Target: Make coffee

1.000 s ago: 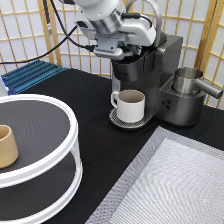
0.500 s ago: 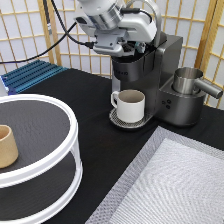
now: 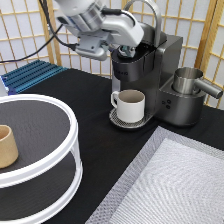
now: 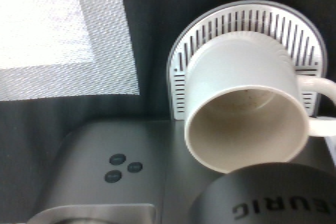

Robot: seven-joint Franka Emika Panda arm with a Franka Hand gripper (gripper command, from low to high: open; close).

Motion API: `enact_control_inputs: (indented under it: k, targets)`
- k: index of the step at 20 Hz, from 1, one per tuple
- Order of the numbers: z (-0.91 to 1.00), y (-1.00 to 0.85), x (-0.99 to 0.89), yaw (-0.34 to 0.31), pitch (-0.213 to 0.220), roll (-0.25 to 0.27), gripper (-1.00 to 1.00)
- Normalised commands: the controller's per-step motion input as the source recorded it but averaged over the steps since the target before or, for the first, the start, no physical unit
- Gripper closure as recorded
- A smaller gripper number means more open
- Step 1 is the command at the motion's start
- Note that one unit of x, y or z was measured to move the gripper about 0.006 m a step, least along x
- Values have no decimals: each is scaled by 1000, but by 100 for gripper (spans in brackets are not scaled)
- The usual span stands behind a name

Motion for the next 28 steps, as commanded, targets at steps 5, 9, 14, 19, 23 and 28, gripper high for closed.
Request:
enact_control_inputs:
  k: [5,9,14,19,23,28]
  targets:
    - [1000,803,0,-46,1,-43,-100]
    - [963,889,58,-10,58,-85,-100]
    - [425,746,243,-17,121,-192,-100]
    - [9,255,375,-23,166,-203,-100]
    - [40,-22,391,-4,172,-153,-100]
    - [31,-66,439,0,128,-122,-100]
